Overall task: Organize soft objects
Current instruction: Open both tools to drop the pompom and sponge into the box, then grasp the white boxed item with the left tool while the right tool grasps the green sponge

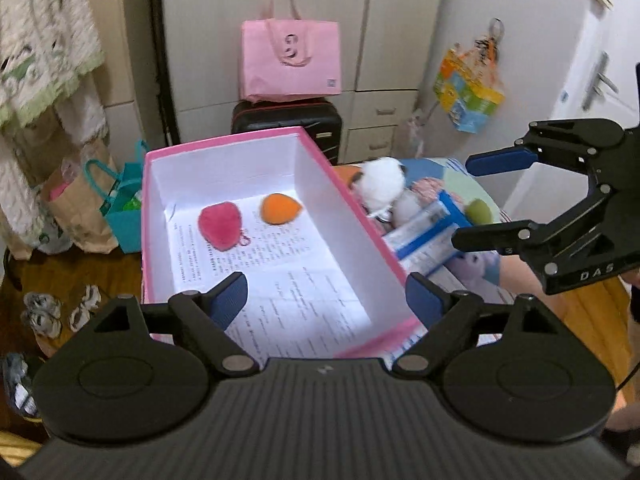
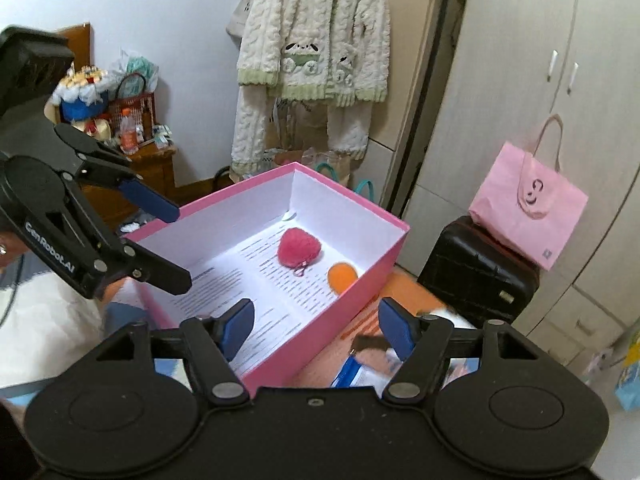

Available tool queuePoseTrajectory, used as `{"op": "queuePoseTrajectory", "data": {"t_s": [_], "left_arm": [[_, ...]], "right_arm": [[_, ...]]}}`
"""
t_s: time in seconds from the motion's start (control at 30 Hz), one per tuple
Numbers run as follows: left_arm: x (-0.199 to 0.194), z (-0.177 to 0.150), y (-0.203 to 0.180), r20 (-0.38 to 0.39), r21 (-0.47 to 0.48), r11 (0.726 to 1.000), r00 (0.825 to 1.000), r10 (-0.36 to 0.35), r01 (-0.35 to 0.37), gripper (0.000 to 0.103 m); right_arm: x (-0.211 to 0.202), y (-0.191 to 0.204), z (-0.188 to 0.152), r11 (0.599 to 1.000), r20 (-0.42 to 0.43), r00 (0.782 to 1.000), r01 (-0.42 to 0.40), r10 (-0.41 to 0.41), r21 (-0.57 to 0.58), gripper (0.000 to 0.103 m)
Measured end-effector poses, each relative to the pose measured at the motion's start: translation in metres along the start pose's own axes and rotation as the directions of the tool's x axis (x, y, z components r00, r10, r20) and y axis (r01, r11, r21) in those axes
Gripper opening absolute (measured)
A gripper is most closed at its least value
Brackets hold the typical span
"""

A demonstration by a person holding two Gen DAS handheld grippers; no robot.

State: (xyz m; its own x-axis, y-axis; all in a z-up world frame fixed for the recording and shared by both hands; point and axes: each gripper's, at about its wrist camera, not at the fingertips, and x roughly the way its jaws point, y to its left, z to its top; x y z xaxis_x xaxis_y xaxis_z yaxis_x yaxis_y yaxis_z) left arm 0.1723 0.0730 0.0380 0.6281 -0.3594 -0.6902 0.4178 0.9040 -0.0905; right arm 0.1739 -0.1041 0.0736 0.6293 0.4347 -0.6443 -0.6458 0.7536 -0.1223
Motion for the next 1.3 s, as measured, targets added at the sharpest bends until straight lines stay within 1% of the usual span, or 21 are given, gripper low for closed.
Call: {"op": "queuePoseTrajectory", "data": {"t_s": [0.17, 0.37, 0.5, 0.6, 0.73, 0.83, 0.93, 1.0, 1.03, 1.1, 1.17, 1.2, 1.27, 1.3], "left_arm": [[-0.016, -0.009, -0.034, 0.016, 0.096, 0.995, 0.999, -0.042, 0.041, 0.092], [-0.018, -0.022, -0.075, 0.004, 0.2, 0.974, 0.994, -0.107, 0.104, 0.093], [-0.008, -0.03, -0.095, -0.023, 0.202, 0.966, 0.987, -0.159, 0.161, 0.093], [0.0, -0.034, -0.106, -0.025, 0.202, 0.958, 0.979, -0.204, 0.204, 0.093], [0.016, -0.042, -0.126, -0.025, 0.234, 0.944, 0.972, -0.233, 0.232, 0.093], [0.034, -0.048, -0.137, -0.028, 0.209, 0.948, 0.971, -0.239, 0.239, 0.093], [0.055, -0.054, -0.144, -0.029, 0.165, 0.961, 0.975, -0.218, 0.22, 0.093], [0.066, -0.058, -0.149, 0.0, 0.154, 0.967, 0.979, -0.205, 0.203, 0.093], [0.072, -0.06, -0.15, 0.017, 0.144, 0.972, 0.982, -0.19, 0.185, 0.091], [0.082, -0.063, -0.153, 0.071, 0.108, 0.986, 0.988, -0.134, 0.126, 0.09], [0.09, -0.066, -0.157, 0.125, 0.104, 0.994, 0.991, -0.056, 0.043, 0.09], [0.095, -0.067, -0.158, 0.142, 0.1, 0.995, 0.989, -0.036, 0.022, 0.09], [0.104, -0.068, -0.157, 0.146, 0.072, 0.997, 0.989, -0.029, 0.019, 0.09], [0.106, -0.07, -0.159, 0.167, 0.072, 0.997, 0.986, -0.018, 0.006, 0.089]], "right_arm": [[-0.034, 0.003, -0.027, 1.0, 0.035, 0.999, 0.024, -0.024, 0.011, 0.074], [-0.069, -0.001, -0.065, 0.995, 0.051, 0.994, 0.09, -0.092, 0.046, 0.074], [-0.08, -0.004, -0.091, 0.99, 0.029, 0.992, 0.118, -0.121, 0.081, 0.074], [-0.083, -0.004, -0.107, 0.986, 0.007, 0.991, 0.135, -0.137, 0.102, 0.074], [-0.085, -0.009, -0.129, 0.981, -0.003, 0.989, 0.144, -0.145, 0.127, 0.074], [-0.084, -0.014, -0.147, 0.979, 0.005, 0.991, 0.129, -0.131, 0.158, 0.074], [-0.076, -0.022, -0.162, 0.972, 0.016, 0.993, 0.113, -0.118, 0.205, 0.074], [-0.069, -0.029, -0.171, 0.963, 0.022, 0.993, 0.11, -0.119, 0.244, 0.074], [-0.067, -0.034, -0.177, 0.959, 0.032, 0.993, 0.105, -0.117, 0.263, 0.074], [-0.061, -0.044, -0.187, 0.946, 0.039, 0.992, 0.106, -0.124, 0.306, 0.074], [-0.054, -0.055, -0.197, 0.932, 0.053, 0.988, 0.118, -0.145, 0.342, 0.074], [-0.049, -0.061, -0.202, 0.921, 0.063, 0.985, 0.129, -0.163, 0.367, 0.074], [-0.041, -0.073, -0.21, 0.9, 0.077, 0.981, 0.13, -0.177, 0.416, 0.074], [-0.037, -0.078, -0.213, 0.889, 0.082, 0.979, 0.131, -0.184, 0.438, 0.074]]}}
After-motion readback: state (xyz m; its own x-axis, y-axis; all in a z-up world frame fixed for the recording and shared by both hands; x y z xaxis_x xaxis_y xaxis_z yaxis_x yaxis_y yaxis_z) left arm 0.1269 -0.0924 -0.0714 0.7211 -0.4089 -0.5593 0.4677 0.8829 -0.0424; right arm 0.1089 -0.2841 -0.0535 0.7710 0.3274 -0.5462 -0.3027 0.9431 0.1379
